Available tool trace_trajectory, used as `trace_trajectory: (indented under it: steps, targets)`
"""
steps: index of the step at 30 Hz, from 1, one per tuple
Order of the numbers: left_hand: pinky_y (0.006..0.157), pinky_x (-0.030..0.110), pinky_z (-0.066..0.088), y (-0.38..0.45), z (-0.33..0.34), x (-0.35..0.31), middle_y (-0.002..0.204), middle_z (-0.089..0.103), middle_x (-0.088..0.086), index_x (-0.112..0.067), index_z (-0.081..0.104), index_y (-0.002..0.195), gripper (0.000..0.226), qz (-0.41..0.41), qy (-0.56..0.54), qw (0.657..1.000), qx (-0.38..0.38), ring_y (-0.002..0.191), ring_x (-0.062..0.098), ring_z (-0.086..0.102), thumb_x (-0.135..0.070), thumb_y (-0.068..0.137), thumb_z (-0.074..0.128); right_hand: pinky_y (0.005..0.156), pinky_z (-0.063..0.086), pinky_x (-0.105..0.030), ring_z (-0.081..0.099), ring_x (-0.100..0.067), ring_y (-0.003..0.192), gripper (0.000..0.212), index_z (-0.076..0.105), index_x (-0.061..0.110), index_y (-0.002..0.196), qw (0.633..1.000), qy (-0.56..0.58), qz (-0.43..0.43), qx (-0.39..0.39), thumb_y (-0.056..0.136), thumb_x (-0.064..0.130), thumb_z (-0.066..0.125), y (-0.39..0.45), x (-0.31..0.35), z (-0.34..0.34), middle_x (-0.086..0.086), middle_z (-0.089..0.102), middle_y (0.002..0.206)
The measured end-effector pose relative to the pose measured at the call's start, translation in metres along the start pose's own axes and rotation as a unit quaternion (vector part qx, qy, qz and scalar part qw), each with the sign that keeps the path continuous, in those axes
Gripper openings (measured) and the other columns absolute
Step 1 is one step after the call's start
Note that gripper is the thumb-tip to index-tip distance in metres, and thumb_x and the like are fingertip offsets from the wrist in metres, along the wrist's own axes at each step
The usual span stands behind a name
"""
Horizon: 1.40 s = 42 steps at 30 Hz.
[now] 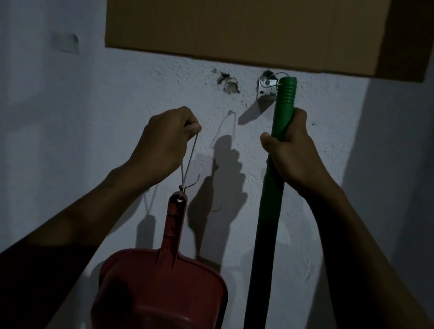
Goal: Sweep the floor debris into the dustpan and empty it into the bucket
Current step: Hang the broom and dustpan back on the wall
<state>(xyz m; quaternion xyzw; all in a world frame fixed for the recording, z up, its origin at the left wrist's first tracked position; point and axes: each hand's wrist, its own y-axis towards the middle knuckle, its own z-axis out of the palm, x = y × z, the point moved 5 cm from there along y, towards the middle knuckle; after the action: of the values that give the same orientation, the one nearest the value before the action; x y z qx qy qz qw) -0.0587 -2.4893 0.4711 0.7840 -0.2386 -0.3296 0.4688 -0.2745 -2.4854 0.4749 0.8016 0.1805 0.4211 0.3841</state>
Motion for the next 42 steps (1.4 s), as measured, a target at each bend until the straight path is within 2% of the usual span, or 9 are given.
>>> trace_trajectory:
  steps: [10,18,21,24,27,29,33,35,42]
  targets:
    - [0.059,0.011,0.036,0.009,-0.010,0.012,0.072,0.051,-0.006,0.001,0.062,0.094,0.017,0.013,0.013,1.000,-0.010,0.065,-0.002,0.046,-0.010,0.099,0.050,0.059,0.047,-0.032,0.059,-0.017,0.073,0.036,0.030,0.028,0.119,0.998,0.011,0.057,0.020,0.094,0.024,0.056,-0.009,-0.042,0.015,-0.001,0.055,0.091]
    - [0.056,0.001,0.032,0.016,-0.017,0.002,0.074,0.053,-0.004,0.001,0.062,0.093,0.016,0.025,-0.005,1.000,-0.016,0.065,-0.003,0.046,-0.008,0.098,0.050,0.048,0.049,-0.016,0.063,-0.007,0.066,0.031,0.033,0.031,0.115,0.997,0.015,0.072,0.029,0.095,0.029,0.057,-0.027,-0.067,0.026,0.001,0.059,0.090]
    - [0.056,0.002,0.033,0.019,-0.019,-0.004,0.078,0.055,-0.001,0.001,0.062,0.095,0.016,0.028,-0.013,0.999,-0.012,0.065,-0.002,0.046,-0.009,0.098,0.050,0.062,0.060,-0.032,0.066,-0.013,0.076,0.032,0.032,0.033,0.117,0.997,-0.009,0.069,0.024,0.096,0.031,0.056,-0.028,-0.067,0.027,0.001,0.061,0.094]
    - [0.058,0.008,0.037,0.022,-0.022,-0.011,0.080,0.057,0.001,0.001,0.063,0.095,0.017,0.030,-0.025,0.999,-0.005,0.065,-0.001,0.048,-0.011,0.099,0.051,0.081,0.058,-0.049,0.065,-0.021,0.093,0.047,0.032,0.030,0.137,0.995,-0.048,0.089,0.011,0.097,0.035,0.057,-0.035,-0.066,0.026,0.000,0.059,0.113]
    - [0.059,0.014,0.039,0.023,-0.024,-0.019,0.073,0.056,-0.004,-0.001,0.063,0.093,0.017,0.033,-0.042,0.999,0.007,0.065,0.001,0.050,-0.013,0.098,0.052,0.087,0.051,-0.042,0.057,-0.019,0.108,0.056,0.036,0.020,0.146,0.980,-0.154,0.074,-0.101,0.097,0.037,0.056,-0.058,-0.054,0.017,-0.003,0.053,0.124]
    - [0.060,0.013,0.040,0.024,-0.024,-0.024,0.070,0.055,-0.007,-0.003,0.063,0.092,0.017,0.036,-0.051,0.998,0.019,0.063,0.000,0.051,-0.014,0.099,0.052,0.088,0.051,-0.041,0.057,-0.015,0.105,0.047,0.047,0.016,0.140,0.981,-0.115,0.030,-0.154,0.097,0.034,0.054,-0.080,-0.037,0.021,-0.001,0.057,0.118]
    - [0.063,0.021,0.044,0.024,-0.018,-0.036,0.071,0.057,-0.005,-0.002,0.064,0.093,0.018,0.039,-0.088,0.994,0.046,0.062,0.004,0.053,-0.014,0.098,0.052,0.075,0.042,-0.010,0.053,0.020,0.091,0.064,0.052,0.024,0.139,0.997,0.028,0.046,-0.051,0.086,0.061,0.048,-0.115,-0.008,0.059,0.032,0.052,0.098]
    - [0.065,0.024,0.045,0.026,-0.013,-0.043,0.070,0.057,-0.003,-0.001,0.064,0.091,0.019,0.041,-0.107,0.991,0.065,0.061,0.006,0.053,-0.015,0.098,0.053,0.075,0.043,-0.011,0.055,0.019,0.090,0.069,0.049,0.029,0.141,0.997,0.039,0.064,0.003,0.084,0.069,0.050,-0.124,-0.002,0.076,0.030,0.057,0.099]
    - [0.055,0.024,0.049,0.039,0.004,-0.061,0.062,0.058,-0.001,-0.012,0.061,0.076,0.022,0.031,-0.182,0.977,0.105,0.051,0.003,0.054,-0.017,0.097,0.057,0.071,0.055,-0.034,0.064,-0.007,0.074,0.023,0.068,0.022,0.097,0.995,-0.069,0.077,-0.006,0.093,0.043,0.059,-0.117,0.003,0.071,0.011,0.067,0.081]
